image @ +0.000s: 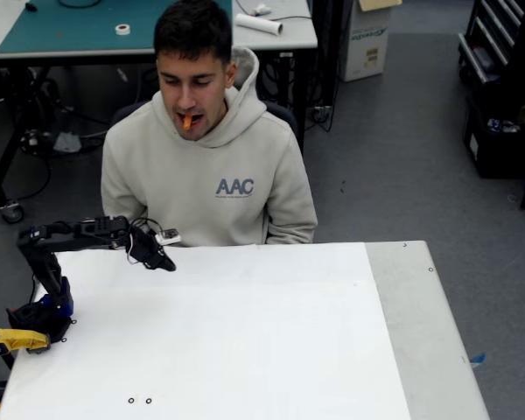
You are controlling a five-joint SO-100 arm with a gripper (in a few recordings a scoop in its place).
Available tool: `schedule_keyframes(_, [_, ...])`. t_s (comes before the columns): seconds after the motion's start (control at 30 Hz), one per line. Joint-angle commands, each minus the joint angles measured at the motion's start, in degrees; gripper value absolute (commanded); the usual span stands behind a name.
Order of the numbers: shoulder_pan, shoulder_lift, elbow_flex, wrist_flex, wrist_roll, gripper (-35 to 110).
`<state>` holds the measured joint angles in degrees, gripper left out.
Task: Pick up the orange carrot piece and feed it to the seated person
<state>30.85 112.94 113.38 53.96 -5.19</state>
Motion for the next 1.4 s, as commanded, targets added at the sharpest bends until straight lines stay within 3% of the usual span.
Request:
schedule_keyframes(0.0, [0.35,12.66,8.17,-0.7,-0.79,-3])
schedule_keyframes(0.67, [-6.86,48.78,44.47,-0.09,-0.7,-3])
schedule_keyframes(1.07, [-7.29,61.0,52.47,0.35,4.04,-3])
schedule_keyframes(1.37, [-8.53,68.73,53.0,6.77,8.35,-3])
